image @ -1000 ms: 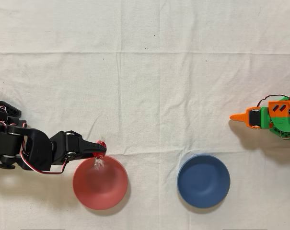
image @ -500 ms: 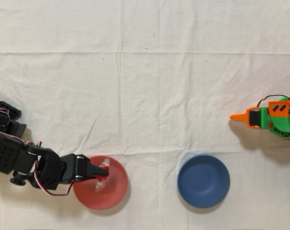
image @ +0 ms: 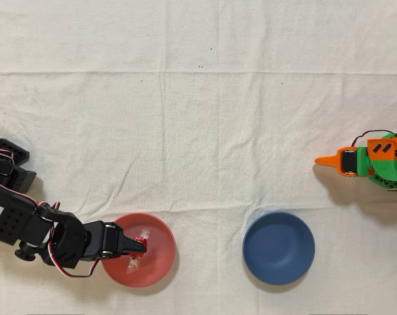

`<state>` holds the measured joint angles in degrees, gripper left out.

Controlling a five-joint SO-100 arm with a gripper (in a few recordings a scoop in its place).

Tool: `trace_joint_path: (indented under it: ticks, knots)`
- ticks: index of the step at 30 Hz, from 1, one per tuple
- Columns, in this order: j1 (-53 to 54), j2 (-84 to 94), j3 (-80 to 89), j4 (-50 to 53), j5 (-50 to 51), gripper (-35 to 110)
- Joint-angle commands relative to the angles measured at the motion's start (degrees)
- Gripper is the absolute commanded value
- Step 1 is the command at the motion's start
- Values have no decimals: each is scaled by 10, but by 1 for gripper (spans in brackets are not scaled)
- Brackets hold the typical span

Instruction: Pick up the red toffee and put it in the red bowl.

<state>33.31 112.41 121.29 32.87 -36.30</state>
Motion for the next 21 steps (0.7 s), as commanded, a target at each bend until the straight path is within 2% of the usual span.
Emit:
trace_joint_path:
  ticks: [1,9,21]
  knots:
    - [15,15,4,-18,-10,9]
    - [25,2,18,-45,-13,11]
    - [30,11,20,-54,-10,29]
